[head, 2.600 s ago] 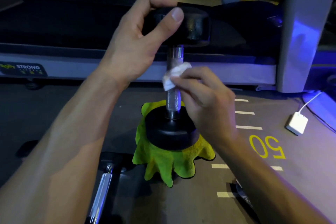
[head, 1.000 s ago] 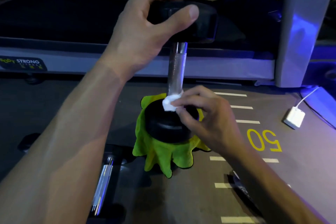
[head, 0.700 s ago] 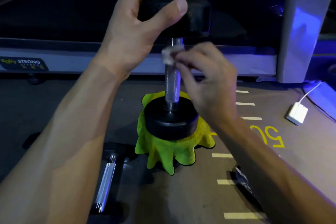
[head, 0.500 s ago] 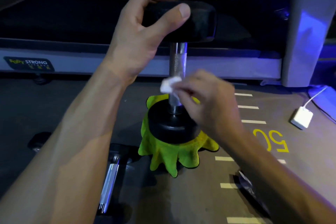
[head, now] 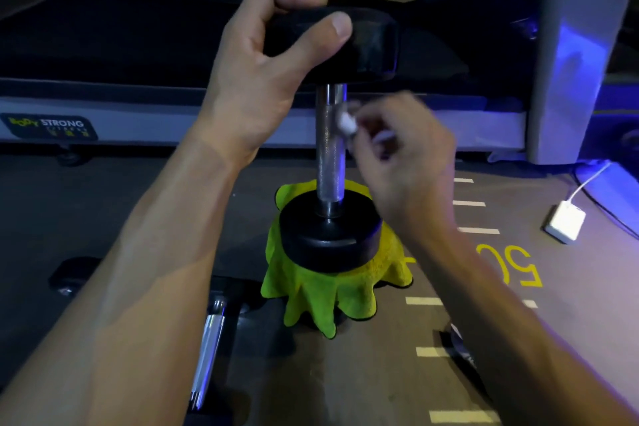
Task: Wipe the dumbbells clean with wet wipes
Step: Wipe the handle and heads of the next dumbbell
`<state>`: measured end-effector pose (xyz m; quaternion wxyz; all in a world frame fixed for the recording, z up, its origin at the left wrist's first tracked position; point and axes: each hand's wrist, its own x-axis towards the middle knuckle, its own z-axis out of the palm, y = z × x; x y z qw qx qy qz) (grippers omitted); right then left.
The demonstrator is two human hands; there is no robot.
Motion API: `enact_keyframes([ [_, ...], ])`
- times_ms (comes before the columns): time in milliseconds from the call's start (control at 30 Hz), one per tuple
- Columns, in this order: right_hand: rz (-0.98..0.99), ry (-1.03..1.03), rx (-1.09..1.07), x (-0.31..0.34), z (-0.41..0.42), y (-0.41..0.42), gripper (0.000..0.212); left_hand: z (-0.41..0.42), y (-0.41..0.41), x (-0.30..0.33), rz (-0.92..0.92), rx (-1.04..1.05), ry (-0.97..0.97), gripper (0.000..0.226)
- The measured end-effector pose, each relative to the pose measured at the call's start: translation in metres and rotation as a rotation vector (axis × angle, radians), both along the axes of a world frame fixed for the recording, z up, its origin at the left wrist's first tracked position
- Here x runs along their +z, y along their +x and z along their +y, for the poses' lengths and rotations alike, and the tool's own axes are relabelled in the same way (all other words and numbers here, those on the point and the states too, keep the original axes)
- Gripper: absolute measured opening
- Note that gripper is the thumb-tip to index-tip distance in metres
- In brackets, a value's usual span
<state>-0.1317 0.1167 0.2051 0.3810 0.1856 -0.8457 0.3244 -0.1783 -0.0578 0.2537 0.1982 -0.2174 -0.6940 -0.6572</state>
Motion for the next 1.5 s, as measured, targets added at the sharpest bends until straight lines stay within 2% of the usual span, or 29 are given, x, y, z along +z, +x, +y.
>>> enact_keyframes([
  [100, -0.092, 0.064, 0.034, -0.022, 0.001, 0.025, 0.011, -0.003, -0.001, -0.002, 0.005, 0.024, 0.019, 0.026],
  [267, 0.097, -0.141, 0.003, 0.007, -0.010, -0.003, 0.013, 0.002, 0.002, 0.000, 0.020, -0.011, -0.018, 0.024],
  [333, 0.030, -0.044, -0.026, -0.011, -0.015, 0.015, 0.021, 0.001, 0.001, 0.000, 0.022, -0.003, -0.019, 0.025],
  [433, -0.060, 0.064, 0.061, -0.025, -0.013, 0.037, 0.033, 0.000, 0.001, 0.000, 0.021, -0.001, -0.017, 0.026],
  [567, -0.005, 0.109, 0.080, 0.000, -0.011, 0.018, 0.027, 0.002, 0.005, 0.000, 0.034, -0.011, -0.052, 0.027],
  [767, -0.261, 0.298, 0.213, -0.050, 0.010, 0.062, 0.040, 0.002, 0.005, 0.001, 0.000, -0.014, -0.010, 0.027],
  [1000, -0.295, 0.469, 0.110, -0.029, -0.016, 0.069, 0.041, 0.012, 0.018, 0.008, -0.010, 0.052, -0.094, 0.039],
  [1067, -0.290, 0.427, 0.133, -0.035, -0.009, 0.070, 0.037, 0.017, 0.024, 0.011, 0.000, 0.157, -0.168, 0.050],
  [1200, -0.334, 0.143, 0.120, -0.038, 0.008, 0.054, 0.016, 0.018, 0.028, 0.017, 0.037, 0.252, -0.257, 0.056],
  [1300, -0.454, -0.068, 0.202, -0.032, 0.013, 0.043, 0.007, 0.009, 0.023, 0.019, 0.028, 0.216, -0.262, 0.055],
  [1500, -0.601, -0.167, 0.336, -0.027, 0.023, 0.029, 0.010, -0.007, 0.019, 0.013, 0.007, 0.060, -0.207, 0.050],
])
